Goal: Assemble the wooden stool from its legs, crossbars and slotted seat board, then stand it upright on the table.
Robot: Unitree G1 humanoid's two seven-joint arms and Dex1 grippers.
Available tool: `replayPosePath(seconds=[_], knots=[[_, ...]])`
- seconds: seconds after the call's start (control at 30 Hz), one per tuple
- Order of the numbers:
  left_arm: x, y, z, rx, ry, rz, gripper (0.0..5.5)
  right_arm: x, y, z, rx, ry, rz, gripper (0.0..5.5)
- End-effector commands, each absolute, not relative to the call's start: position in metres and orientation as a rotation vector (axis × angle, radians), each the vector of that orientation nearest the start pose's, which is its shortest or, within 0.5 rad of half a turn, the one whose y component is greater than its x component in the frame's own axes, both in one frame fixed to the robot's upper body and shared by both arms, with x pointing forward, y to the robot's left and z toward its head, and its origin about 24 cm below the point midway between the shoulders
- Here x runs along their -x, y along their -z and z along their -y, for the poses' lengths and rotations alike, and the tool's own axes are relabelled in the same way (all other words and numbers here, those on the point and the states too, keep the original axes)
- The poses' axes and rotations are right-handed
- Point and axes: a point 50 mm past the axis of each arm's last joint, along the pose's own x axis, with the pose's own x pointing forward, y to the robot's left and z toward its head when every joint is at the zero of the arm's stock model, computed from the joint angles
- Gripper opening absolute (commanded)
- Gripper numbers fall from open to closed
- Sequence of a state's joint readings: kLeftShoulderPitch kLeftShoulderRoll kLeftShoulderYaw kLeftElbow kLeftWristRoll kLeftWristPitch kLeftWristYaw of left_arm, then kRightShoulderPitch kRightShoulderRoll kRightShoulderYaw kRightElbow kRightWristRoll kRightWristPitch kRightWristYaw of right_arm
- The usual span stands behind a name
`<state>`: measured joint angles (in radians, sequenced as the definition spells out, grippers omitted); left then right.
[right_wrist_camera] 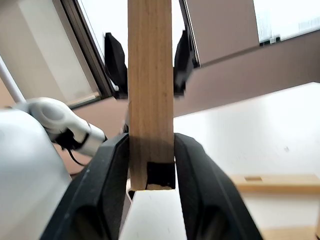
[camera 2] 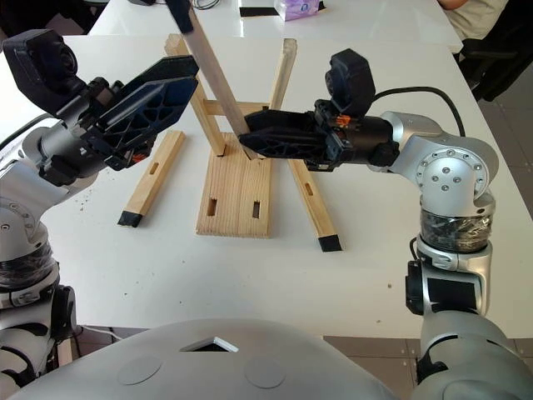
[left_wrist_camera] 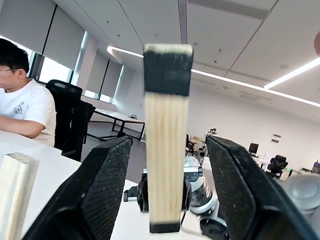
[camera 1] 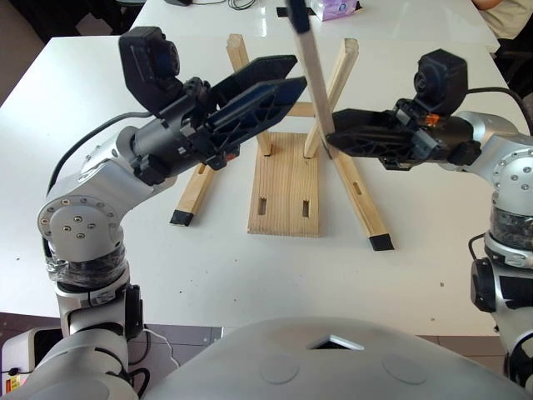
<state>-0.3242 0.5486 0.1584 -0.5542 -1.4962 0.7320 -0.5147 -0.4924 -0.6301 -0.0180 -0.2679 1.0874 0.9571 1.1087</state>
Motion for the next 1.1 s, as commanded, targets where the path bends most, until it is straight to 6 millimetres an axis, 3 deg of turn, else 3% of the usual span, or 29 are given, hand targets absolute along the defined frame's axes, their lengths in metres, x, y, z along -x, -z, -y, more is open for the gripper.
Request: replayPosePath(seconds=[0.03, 0.37, 0.67, 1.1], knots=[[-0.216, -0.222, -0.136, 0.456, 1.375, 0.107, 2.75, -0.244, -0.194, 0.142, -0.240, -1.680, -0.212, 1.31], [-0.215, -0.213, -0.135, 0.378, 1.408, 0.084, 2.75, -0.246, -0.188, 0.143, -0.135, -1.713, -0.253, 1.31], [-0.212, -0.209, -0.134, 0.328, 1.434, 0.065, 1.32, -0.248, -0.189, 0.145, -0.114, -1.721, -0.274, 1.31], [-0.216, -0.202, -0.140, 0.267, 1.390, 0.075, 1.30, -0.251, -0.187, 0.149, -0.143, -1.686, -0.260, 1.31]])
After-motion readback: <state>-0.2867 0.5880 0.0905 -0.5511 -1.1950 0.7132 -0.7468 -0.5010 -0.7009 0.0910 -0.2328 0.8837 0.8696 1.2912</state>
